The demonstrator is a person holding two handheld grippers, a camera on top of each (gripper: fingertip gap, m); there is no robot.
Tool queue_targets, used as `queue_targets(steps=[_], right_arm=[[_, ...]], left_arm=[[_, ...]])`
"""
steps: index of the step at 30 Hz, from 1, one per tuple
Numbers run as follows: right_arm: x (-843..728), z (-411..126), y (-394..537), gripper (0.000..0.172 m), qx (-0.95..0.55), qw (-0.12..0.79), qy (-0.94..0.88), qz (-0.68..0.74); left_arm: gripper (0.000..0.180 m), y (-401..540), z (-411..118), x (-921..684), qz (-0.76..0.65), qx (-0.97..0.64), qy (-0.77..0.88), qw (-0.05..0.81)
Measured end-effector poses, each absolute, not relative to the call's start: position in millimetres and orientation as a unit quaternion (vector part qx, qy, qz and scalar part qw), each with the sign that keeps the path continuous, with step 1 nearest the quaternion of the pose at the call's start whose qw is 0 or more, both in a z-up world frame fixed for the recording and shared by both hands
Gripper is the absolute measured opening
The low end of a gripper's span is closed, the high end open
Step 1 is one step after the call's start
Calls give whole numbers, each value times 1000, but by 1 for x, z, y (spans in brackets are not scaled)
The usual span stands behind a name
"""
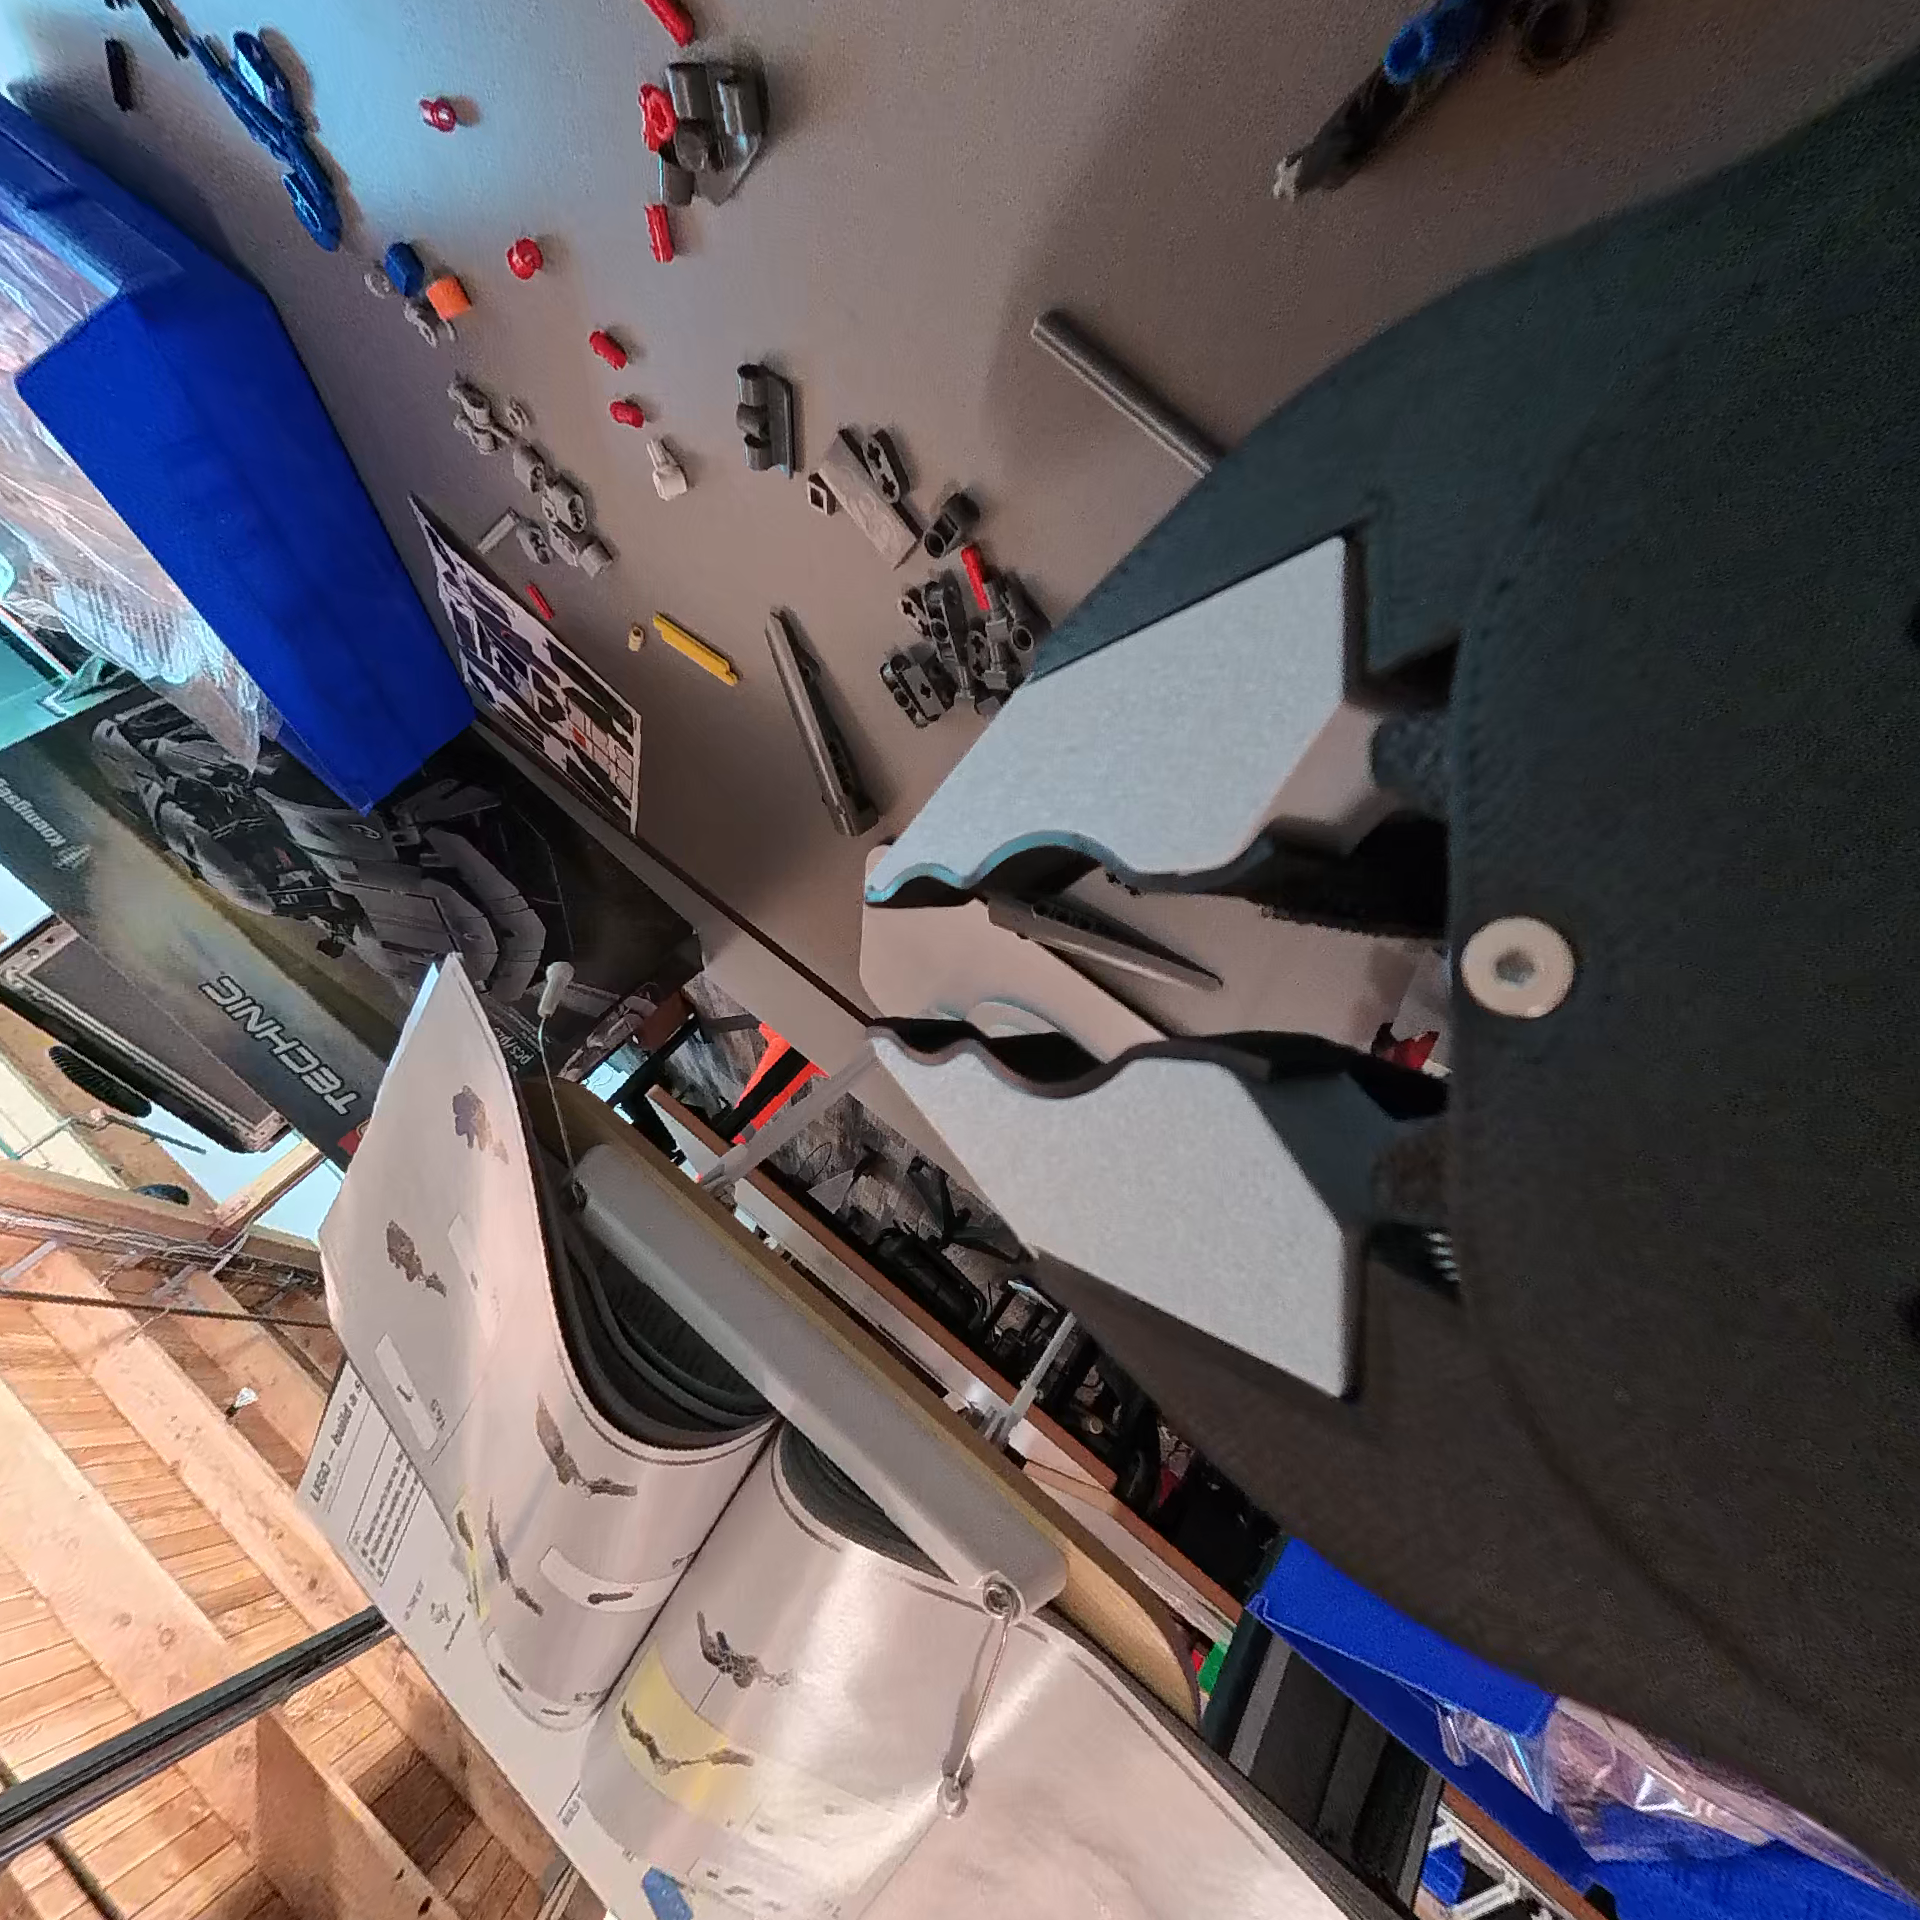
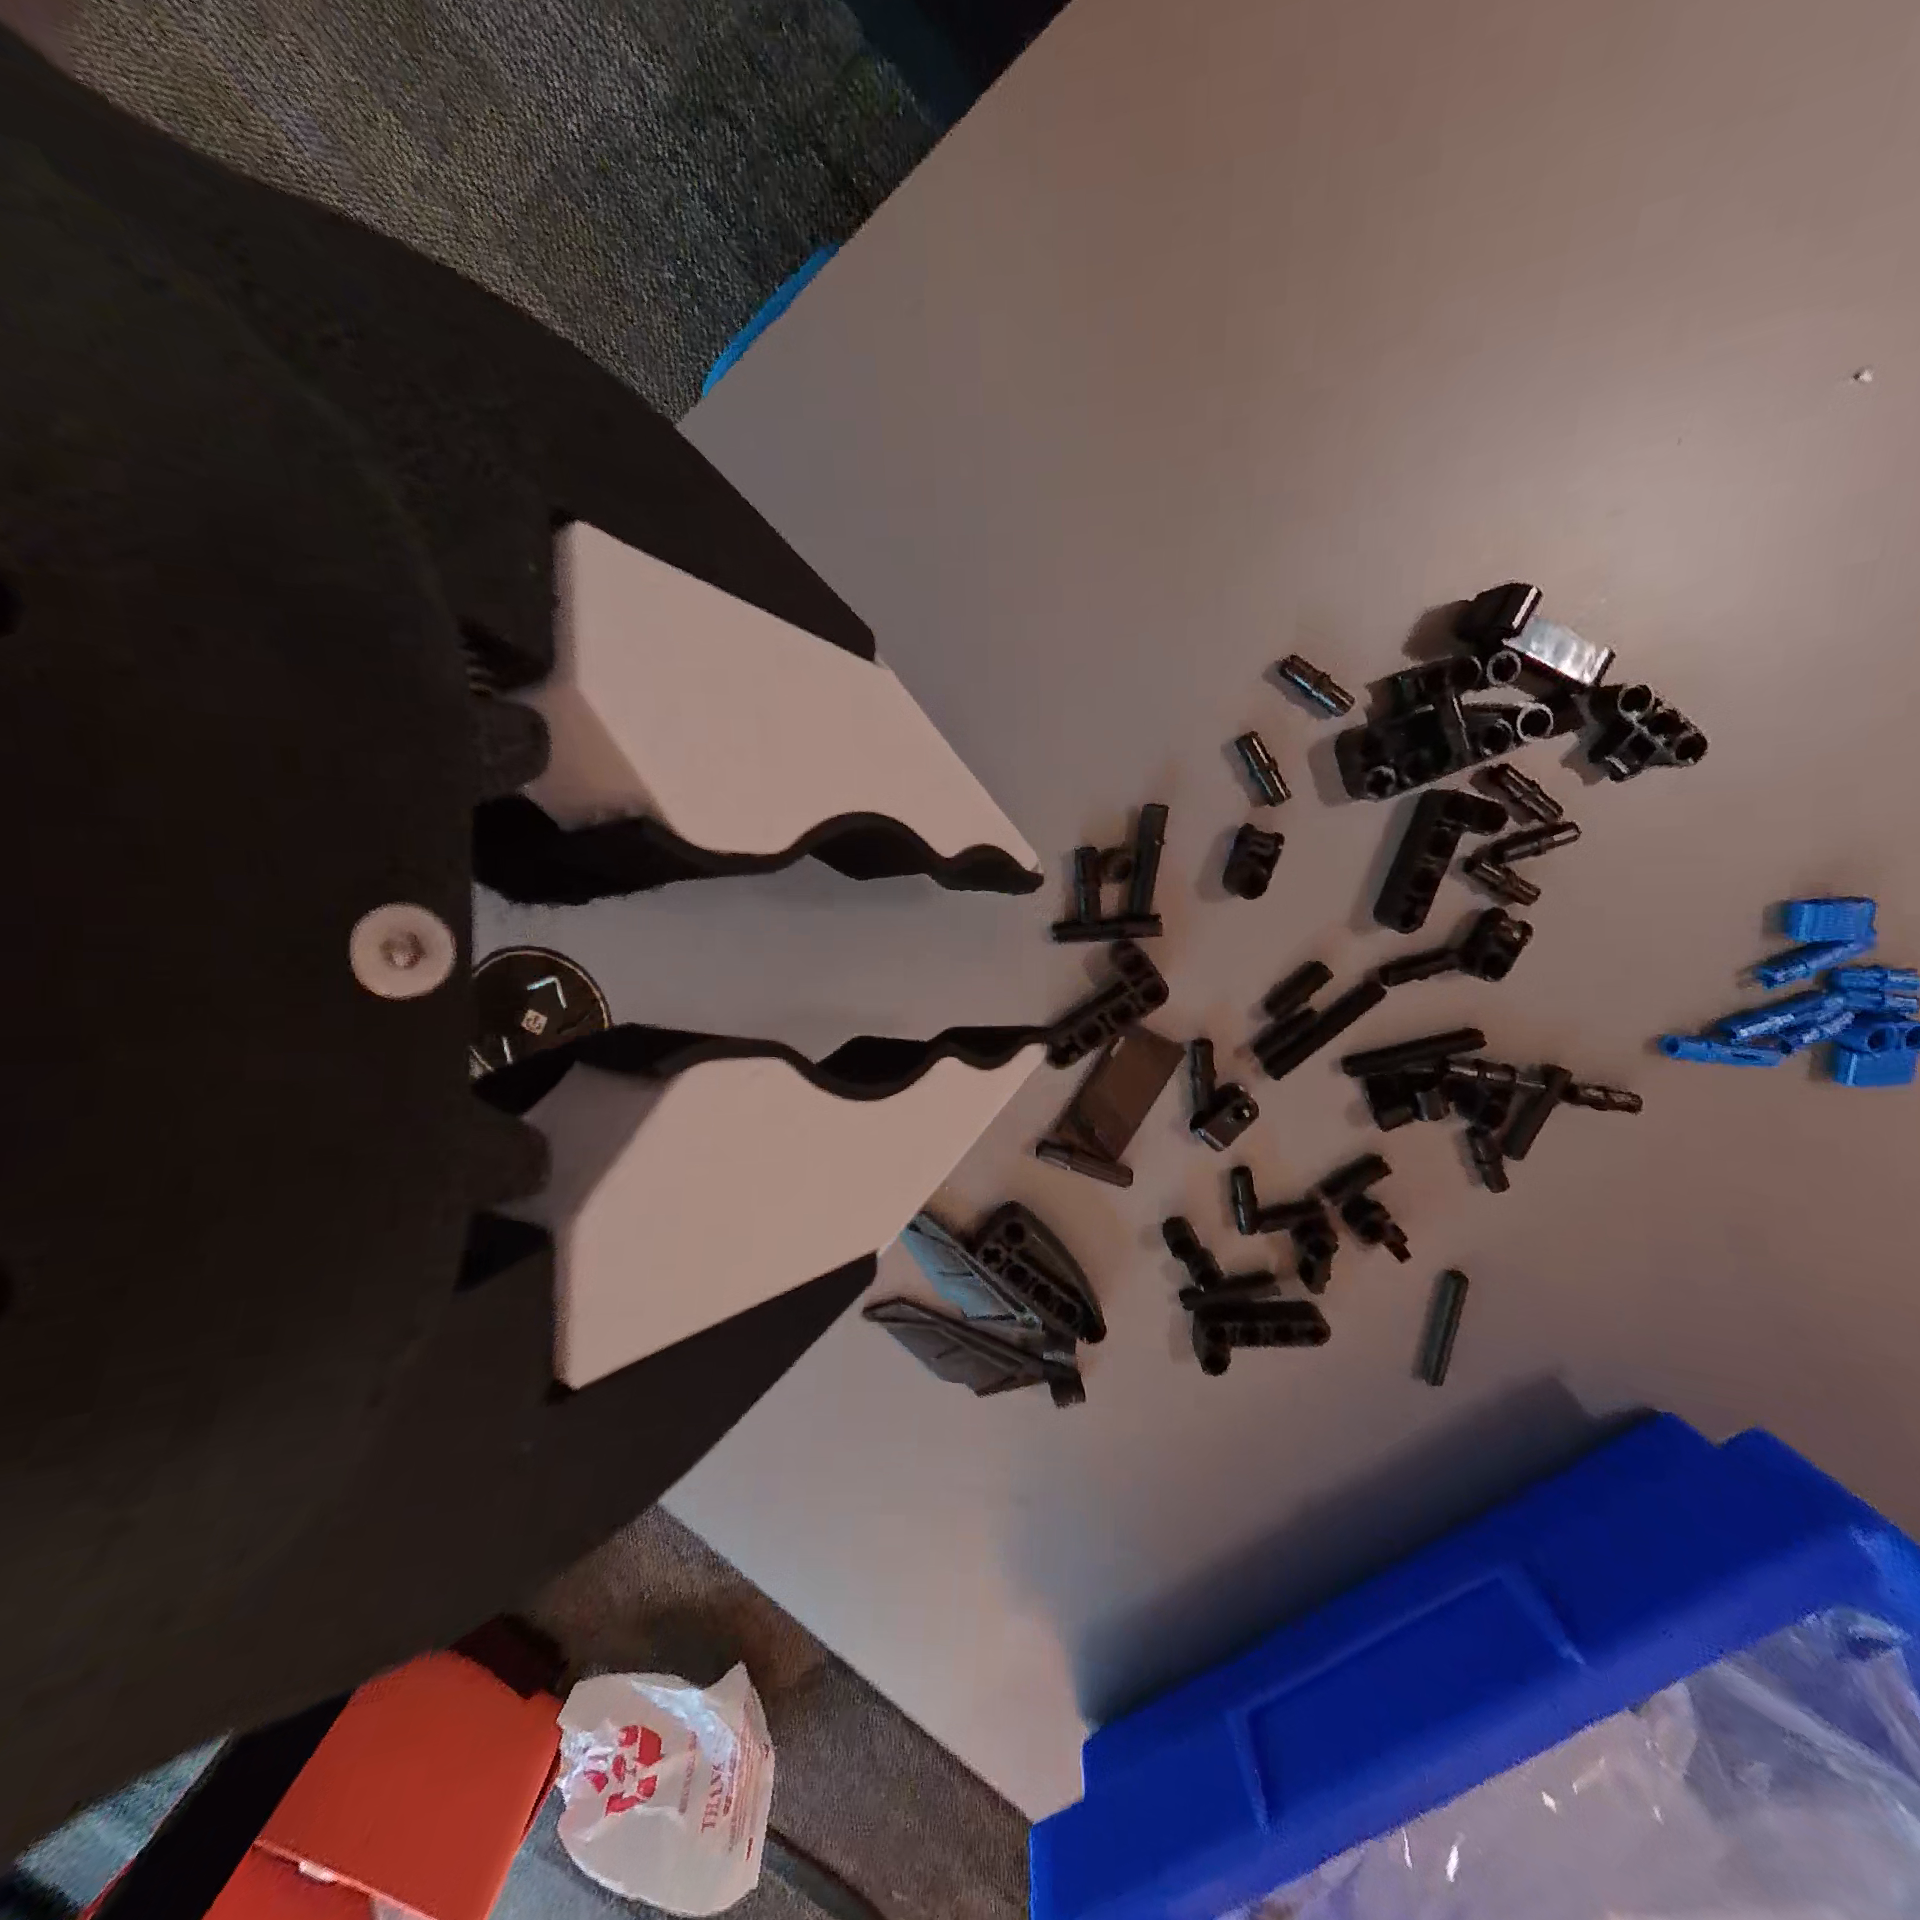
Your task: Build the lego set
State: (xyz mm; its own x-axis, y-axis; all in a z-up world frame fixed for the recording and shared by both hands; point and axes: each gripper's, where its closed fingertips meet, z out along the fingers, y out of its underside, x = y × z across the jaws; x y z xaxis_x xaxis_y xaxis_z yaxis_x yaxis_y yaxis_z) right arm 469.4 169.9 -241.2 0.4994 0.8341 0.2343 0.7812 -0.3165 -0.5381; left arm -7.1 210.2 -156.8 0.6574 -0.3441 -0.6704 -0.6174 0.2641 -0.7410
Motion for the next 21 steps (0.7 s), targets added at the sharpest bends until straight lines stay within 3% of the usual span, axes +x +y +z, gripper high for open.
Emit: queue_targets(steps=[21], right_arm=[[519, -238, 230, 21, -850, 318, -415, -64]], left_arm=[[20, 213, -171, 1, 69, -617, 410, 668]])
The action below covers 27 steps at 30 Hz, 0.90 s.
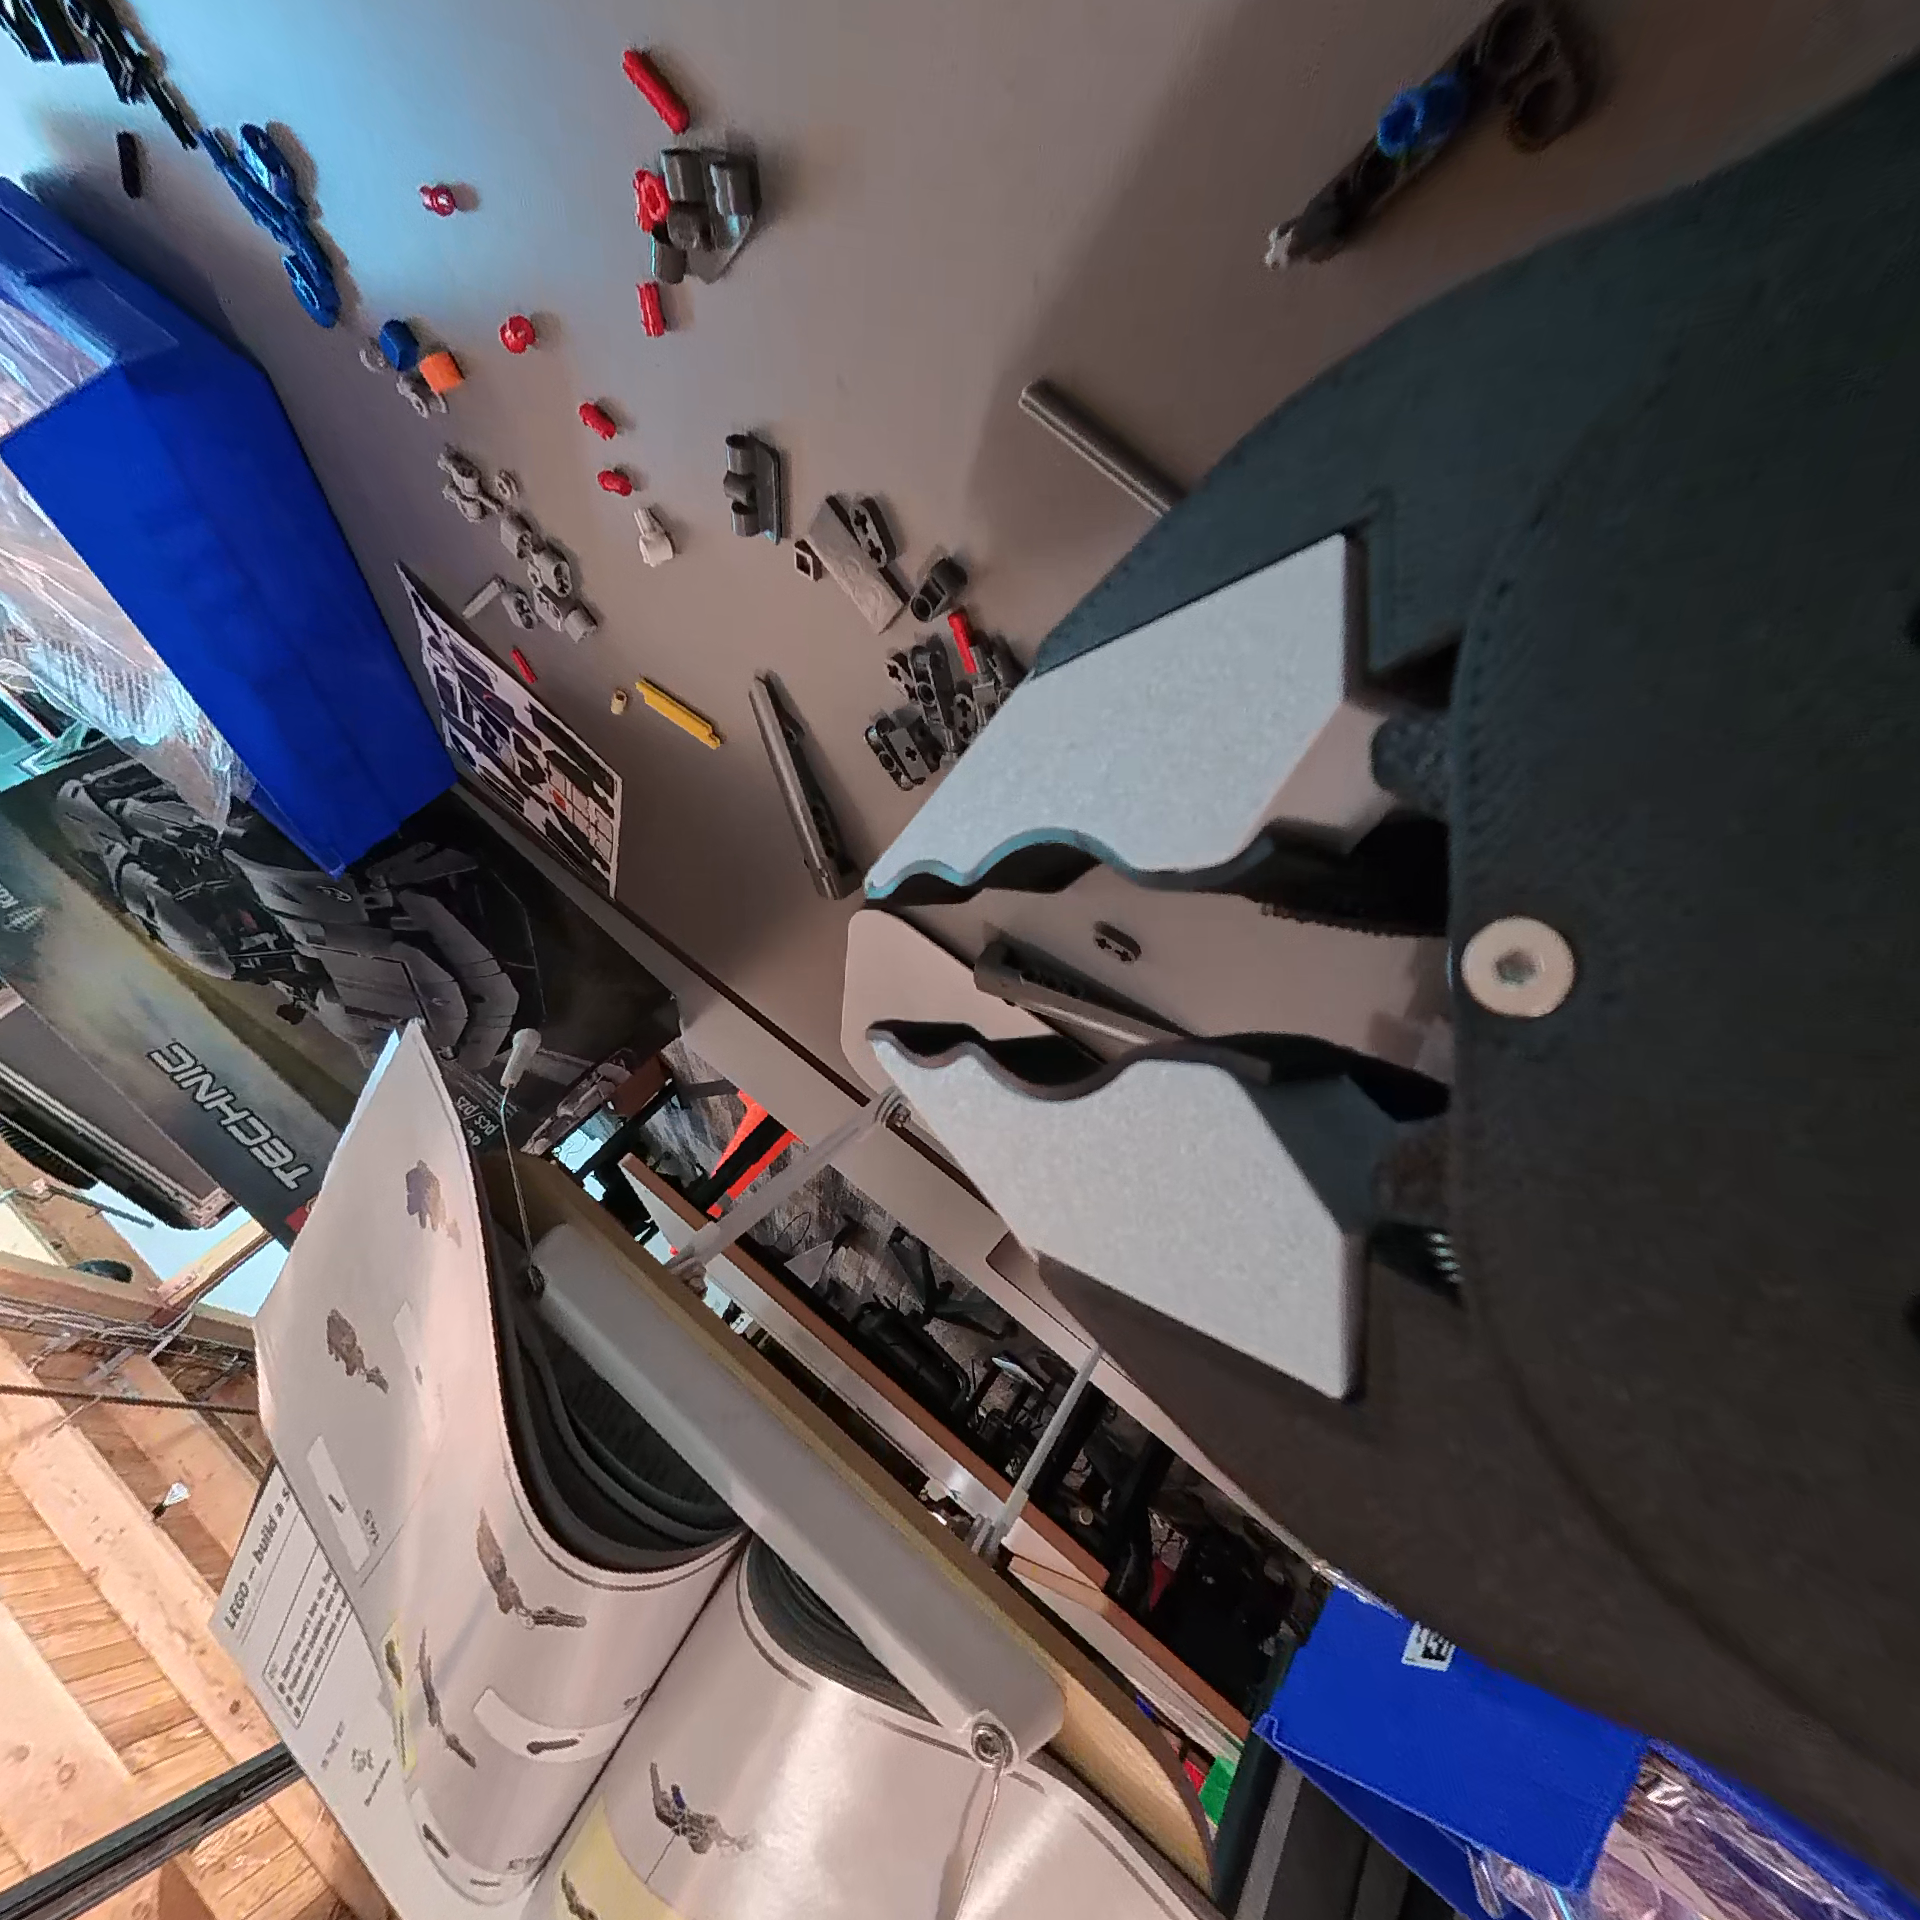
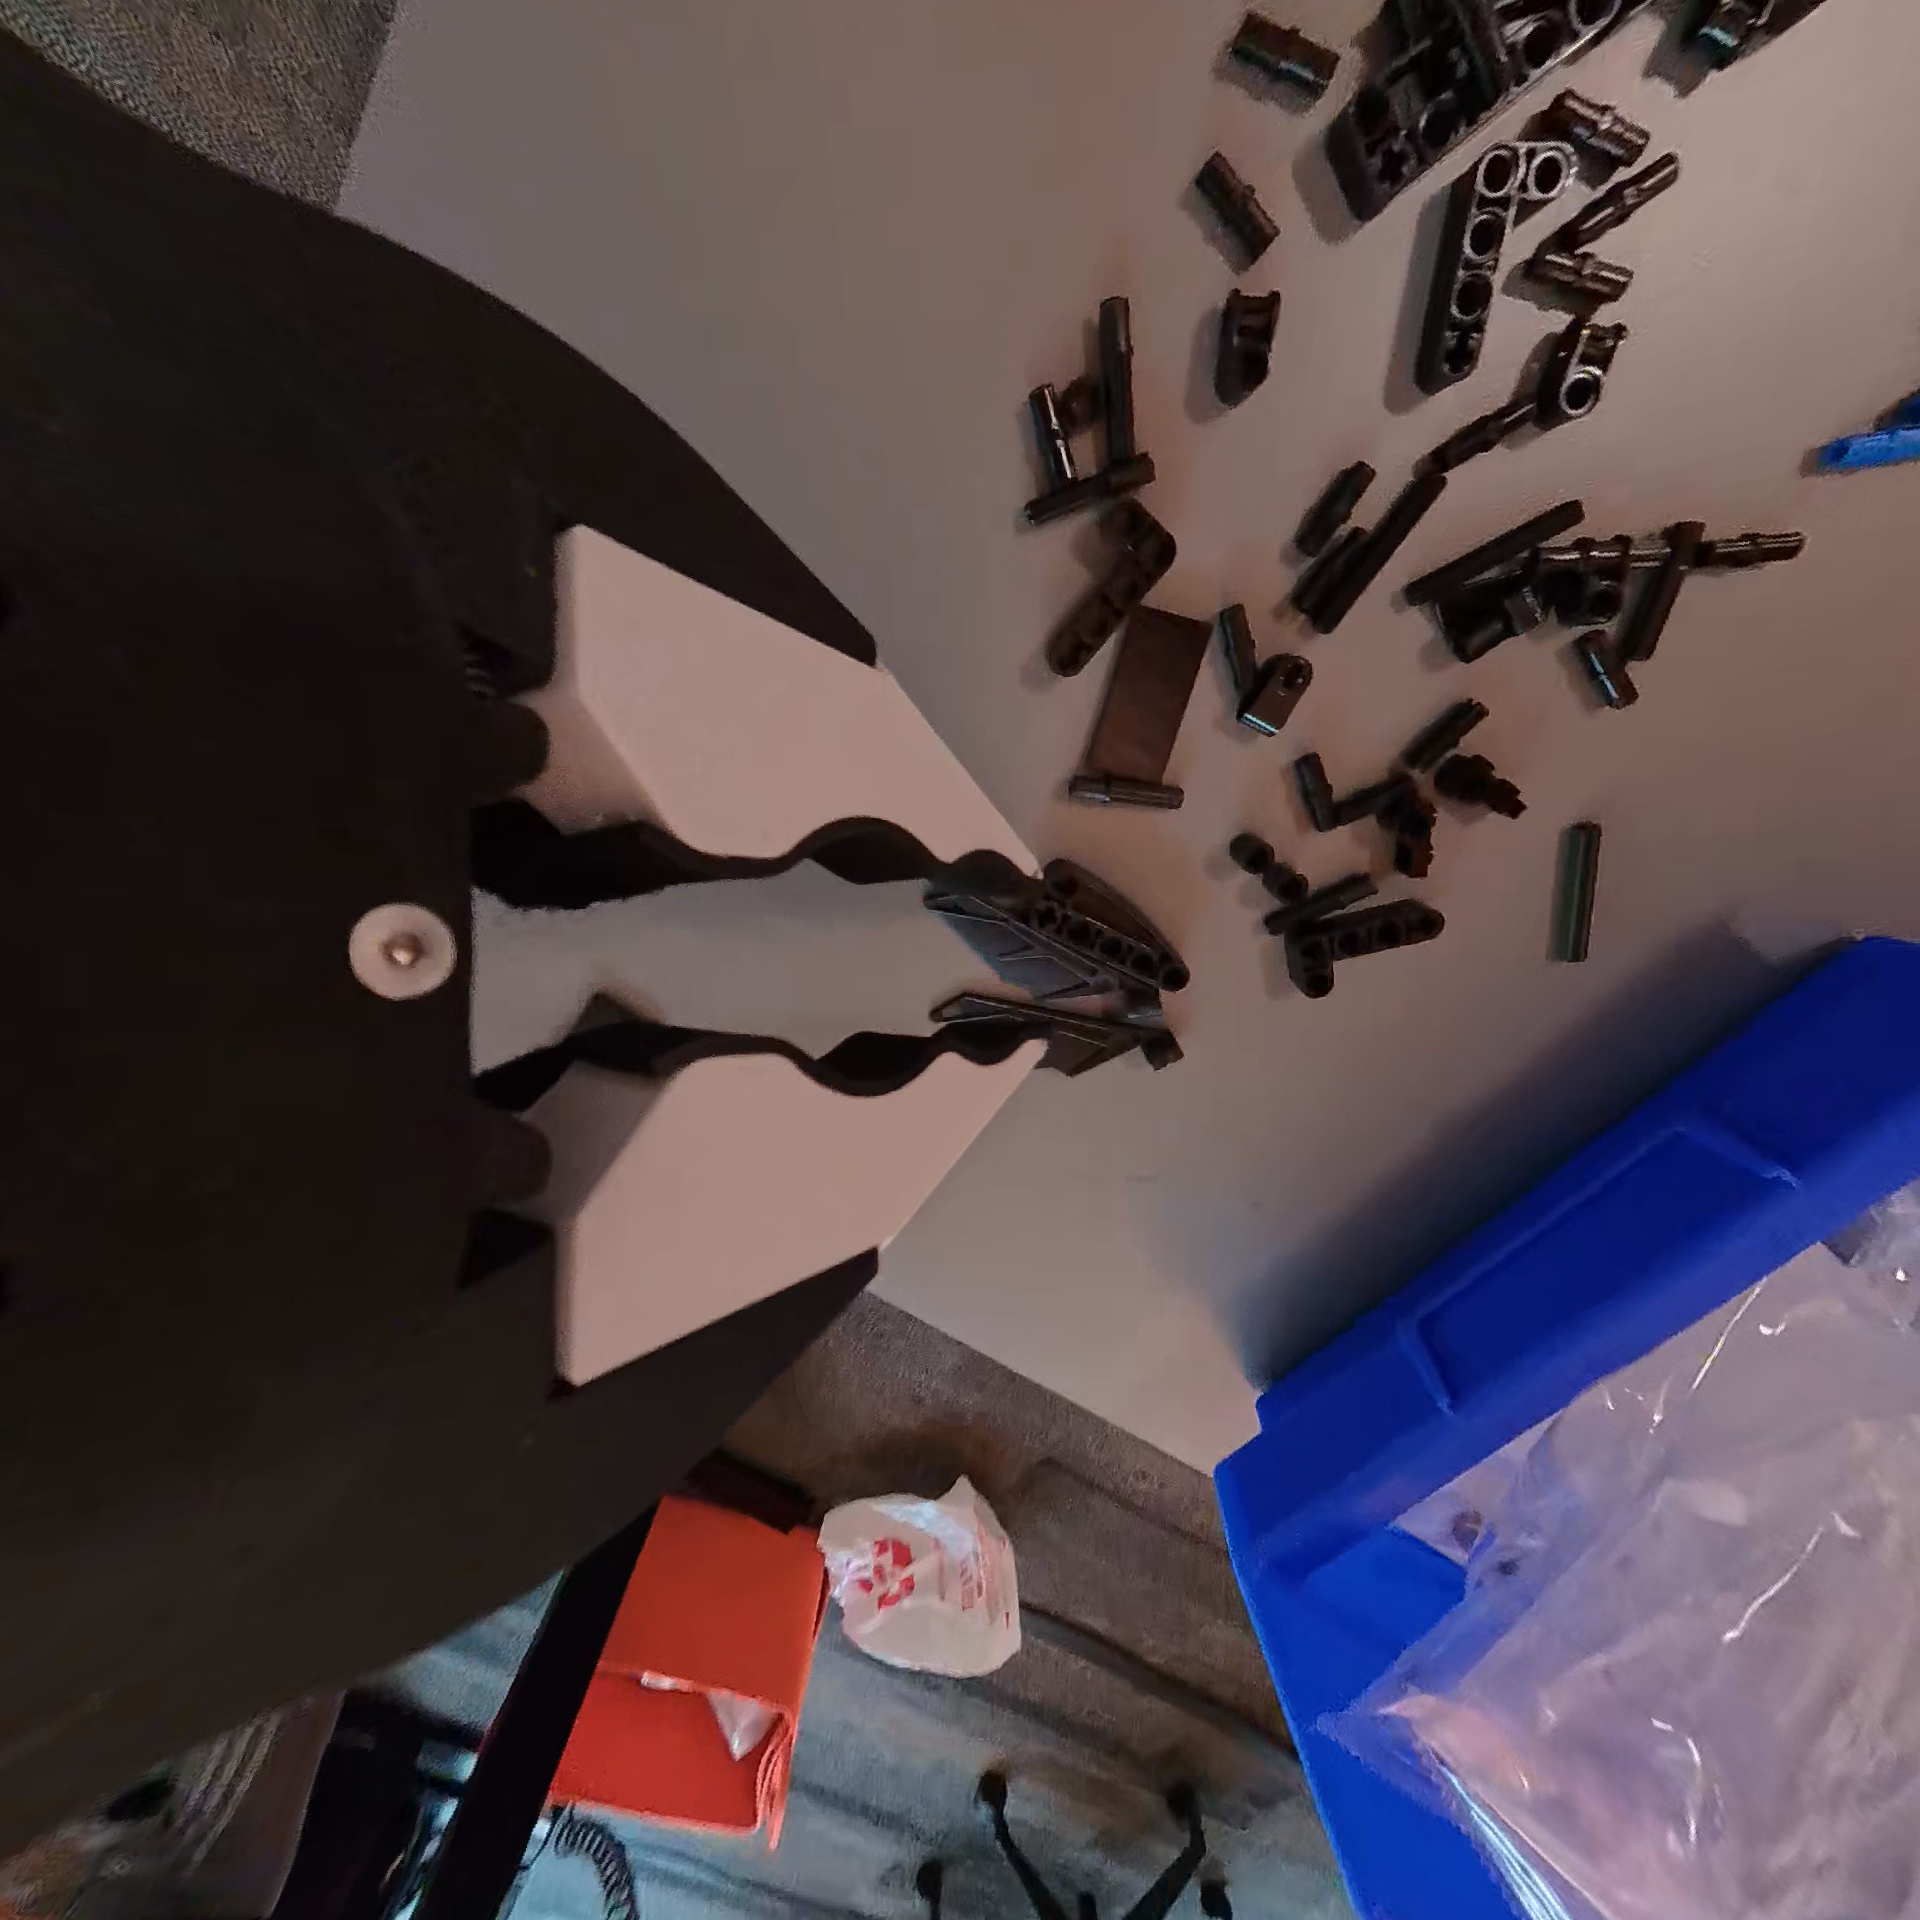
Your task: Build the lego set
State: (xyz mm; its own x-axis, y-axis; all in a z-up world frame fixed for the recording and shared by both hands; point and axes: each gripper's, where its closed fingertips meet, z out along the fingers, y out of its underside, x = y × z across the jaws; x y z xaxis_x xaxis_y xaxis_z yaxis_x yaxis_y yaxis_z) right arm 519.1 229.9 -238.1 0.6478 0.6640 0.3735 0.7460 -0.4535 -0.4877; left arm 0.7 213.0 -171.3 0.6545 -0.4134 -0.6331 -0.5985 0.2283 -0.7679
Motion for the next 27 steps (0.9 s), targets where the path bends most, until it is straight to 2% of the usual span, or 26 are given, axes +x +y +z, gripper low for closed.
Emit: queue_targets(steps=[10, 15, 21, 27], right_arm=[[507, -253, 238, 22, -847, 327, -418, 32], [505, -262, 238, 11, -847, 314, -426, 46], [502, -260, 227, 13, -847, 294, -441, 50], [480, -238, 237, 11, -816, 334, -470, 42]], left_arm=[[18, 210, -176, 9, 65, -613, 423, 664], [17, 210, -179, 12, 65, -612, 431, 660], [15, 210, -181, 12, 64, -613, 434, 657], [15, 210, -182, 13, 64, -614, 435, 656]])
